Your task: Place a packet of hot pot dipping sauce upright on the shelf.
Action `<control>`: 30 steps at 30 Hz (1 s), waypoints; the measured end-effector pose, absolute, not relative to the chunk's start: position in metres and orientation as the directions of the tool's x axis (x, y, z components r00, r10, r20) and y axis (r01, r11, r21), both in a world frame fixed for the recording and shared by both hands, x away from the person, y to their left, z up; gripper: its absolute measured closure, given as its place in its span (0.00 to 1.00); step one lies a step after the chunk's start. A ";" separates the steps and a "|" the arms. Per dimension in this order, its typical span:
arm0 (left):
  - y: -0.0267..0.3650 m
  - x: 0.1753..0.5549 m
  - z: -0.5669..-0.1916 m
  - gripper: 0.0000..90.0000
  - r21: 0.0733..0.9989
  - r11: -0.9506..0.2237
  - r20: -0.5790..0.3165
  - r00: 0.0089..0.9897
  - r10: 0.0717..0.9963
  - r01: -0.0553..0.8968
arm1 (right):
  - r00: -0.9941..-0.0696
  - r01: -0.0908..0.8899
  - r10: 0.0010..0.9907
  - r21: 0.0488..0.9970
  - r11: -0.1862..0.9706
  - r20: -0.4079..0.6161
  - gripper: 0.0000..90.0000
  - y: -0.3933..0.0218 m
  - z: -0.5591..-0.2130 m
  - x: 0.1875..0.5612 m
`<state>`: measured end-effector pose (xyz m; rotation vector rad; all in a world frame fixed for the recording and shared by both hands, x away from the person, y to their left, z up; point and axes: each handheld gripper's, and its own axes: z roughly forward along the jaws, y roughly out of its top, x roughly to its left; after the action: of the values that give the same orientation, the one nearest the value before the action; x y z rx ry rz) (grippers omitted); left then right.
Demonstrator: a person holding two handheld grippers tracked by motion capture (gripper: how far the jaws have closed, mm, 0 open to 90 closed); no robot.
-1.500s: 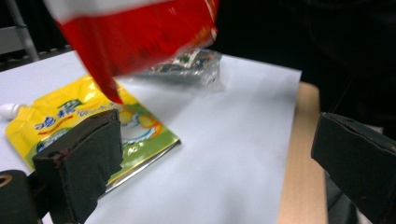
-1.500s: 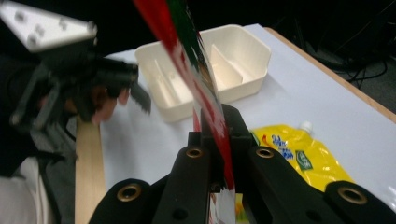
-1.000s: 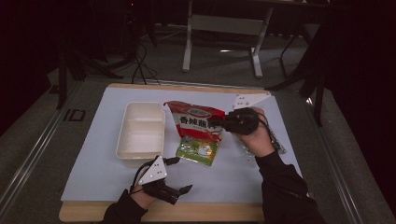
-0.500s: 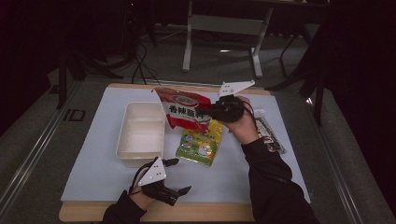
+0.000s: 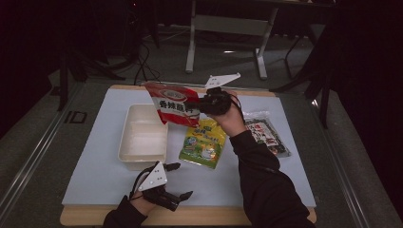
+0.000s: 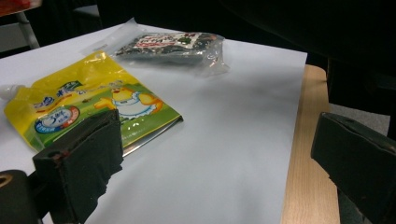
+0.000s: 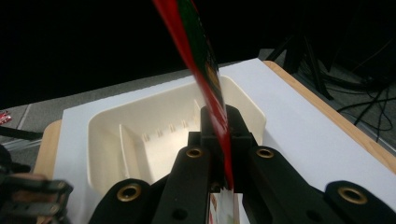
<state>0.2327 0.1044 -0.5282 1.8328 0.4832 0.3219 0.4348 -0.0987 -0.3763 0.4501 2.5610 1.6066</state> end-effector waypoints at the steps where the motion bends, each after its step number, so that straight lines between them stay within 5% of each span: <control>1: 0.105 0.232 -0.528 0.04 0.952 -0.259 -0.021 0.877 0.481 0.165 | -0.953 0.202 0.290 0.892 0.404 0.085 1.00 -0.096 -0.377 0.437; 30: 0.119 0.222 -0.530 0.04 0.951 -0.244 -0.042 0.858 0.512 0.192 | -0.951 0.239 0.275 0.900 0.365 0.141 1.00 -0.019 -0.411 0.482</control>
<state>0.2225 0.1190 -0.5298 1.8204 0.5317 0.3280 0.4822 -0.0187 -0.4114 0.4837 2.5677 1.6833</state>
